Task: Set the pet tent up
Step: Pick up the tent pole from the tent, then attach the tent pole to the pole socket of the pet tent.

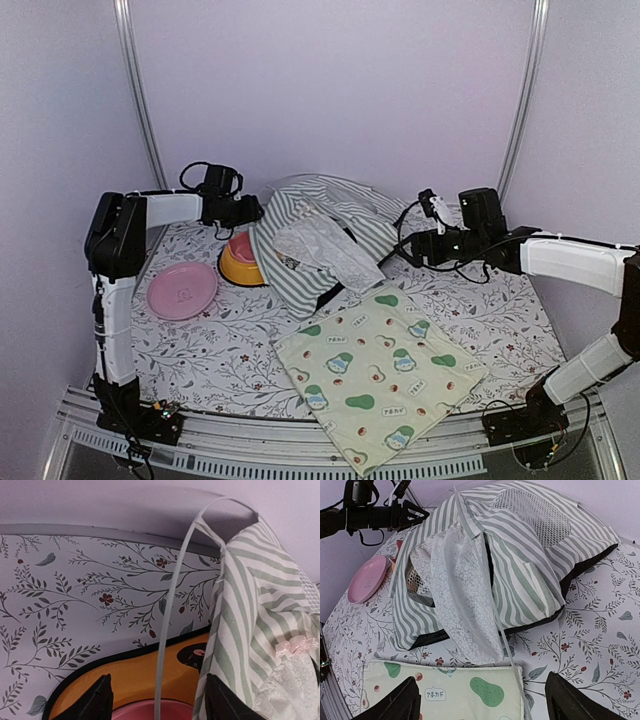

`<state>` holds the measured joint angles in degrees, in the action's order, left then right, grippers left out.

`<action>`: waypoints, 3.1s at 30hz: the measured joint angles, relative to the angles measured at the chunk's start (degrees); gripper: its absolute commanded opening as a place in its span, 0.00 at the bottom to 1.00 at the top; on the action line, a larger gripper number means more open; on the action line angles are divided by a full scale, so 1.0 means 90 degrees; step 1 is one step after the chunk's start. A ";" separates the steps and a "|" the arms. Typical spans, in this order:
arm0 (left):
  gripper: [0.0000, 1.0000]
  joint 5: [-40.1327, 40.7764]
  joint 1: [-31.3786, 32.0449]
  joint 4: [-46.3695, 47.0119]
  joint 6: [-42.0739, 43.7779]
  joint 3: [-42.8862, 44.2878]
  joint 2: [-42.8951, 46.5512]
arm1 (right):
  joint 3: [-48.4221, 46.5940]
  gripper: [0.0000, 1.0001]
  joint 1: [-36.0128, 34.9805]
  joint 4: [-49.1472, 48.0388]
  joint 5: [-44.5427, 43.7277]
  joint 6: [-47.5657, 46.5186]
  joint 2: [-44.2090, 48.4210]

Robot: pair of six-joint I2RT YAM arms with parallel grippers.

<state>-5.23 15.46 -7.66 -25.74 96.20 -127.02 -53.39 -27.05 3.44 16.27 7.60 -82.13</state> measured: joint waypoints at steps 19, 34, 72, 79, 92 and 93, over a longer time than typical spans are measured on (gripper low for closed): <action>0.26 -0.0874 -0.0010 -0.0092 0.0544 0.0585 -0.0231 | 0.0590 0.51 0.0187 0.0231 -0.0957 -0.0311 -0.0595; 0.00 -0.1540 -0.0022 -0.0068 0.1124 0.0869 -0.0304 | 0.0393 0.00 0.0175 0.0187 -0.0695 -0.0707 -0.0823; 0.00 -0.1103 0.0114 -0.1520 0.2696 0.1564 0.2076 | 0.0687 0.00 -0.0709 -0.0529 -0.0075 -0.1307 0.0867; 0.00 -0.1078 0.0124 -0.1535 0.2800 0.1518 0.2079 | 0.0704 0.00 -0.0755 -0.0522 -0.0044 -0.1307 0.0733; 0.00 -0.1056 0.0192 -0.1540 0.2858 0.1387 0.2089 | 0.0668 0.00 -0.0799 -0.0532 -0.0058 -0.1219 0.0418; 0.00 -0.1042 0.0192 -0.1537 0.2858 0.1375 0.2089 | 0.0668 0.00 -0.0799 -0.0556 -0.0078 -0.1192 0.0418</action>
<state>-14.61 17.19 -21.50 -0.01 108.57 -108.22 -47.37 -34.24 -1.56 15.57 -3.14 -78.37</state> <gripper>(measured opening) 0.028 0.017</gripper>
